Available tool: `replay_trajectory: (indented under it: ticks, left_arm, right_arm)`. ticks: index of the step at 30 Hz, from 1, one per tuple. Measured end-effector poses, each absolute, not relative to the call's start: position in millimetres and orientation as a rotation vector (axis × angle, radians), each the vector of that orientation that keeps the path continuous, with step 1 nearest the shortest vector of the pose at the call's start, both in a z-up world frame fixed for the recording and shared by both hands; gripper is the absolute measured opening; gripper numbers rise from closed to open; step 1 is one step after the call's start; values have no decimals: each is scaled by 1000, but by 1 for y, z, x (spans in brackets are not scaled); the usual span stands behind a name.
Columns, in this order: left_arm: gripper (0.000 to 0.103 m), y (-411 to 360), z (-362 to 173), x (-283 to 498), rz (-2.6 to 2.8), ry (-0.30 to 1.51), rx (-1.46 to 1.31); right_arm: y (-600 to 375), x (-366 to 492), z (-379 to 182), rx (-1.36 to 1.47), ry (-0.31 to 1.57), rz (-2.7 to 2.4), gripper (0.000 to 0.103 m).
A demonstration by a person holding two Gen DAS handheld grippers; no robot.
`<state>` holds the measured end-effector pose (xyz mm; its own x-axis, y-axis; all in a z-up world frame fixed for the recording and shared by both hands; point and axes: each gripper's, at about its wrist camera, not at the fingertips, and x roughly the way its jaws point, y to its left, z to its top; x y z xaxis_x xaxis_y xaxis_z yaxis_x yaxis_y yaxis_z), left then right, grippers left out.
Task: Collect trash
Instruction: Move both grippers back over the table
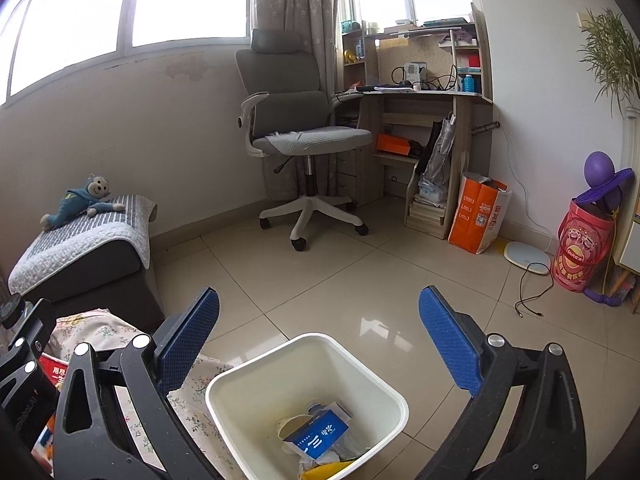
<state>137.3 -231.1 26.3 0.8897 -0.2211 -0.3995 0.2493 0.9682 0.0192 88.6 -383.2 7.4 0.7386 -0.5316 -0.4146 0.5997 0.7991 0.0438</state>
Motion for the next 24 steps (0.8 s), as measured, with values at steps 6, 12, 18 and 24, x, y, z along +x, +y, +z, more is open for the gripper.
replay_trajectory:
  ticks: [6, 12, 18, 24]
  left_arm:
    - [96, -199, 22, 151, -189, 448, 44]
    - [96, -166, 17, 161, -127, 482, 19]
    - [96, -134, 12, 167, -65, 501, 1]
    - [96, -104, 5, 174, -14, 527, -1]
  right_arm:
    - [-354, 103, 9, 147, 404, -566, 96]
    - [-329, 116, 9, 131, 412, -507, 96]
    - [-302, 129, 8, 111, 420, -448, 96]
    - [-275, 144, 1, 88, 448, -397, 96]
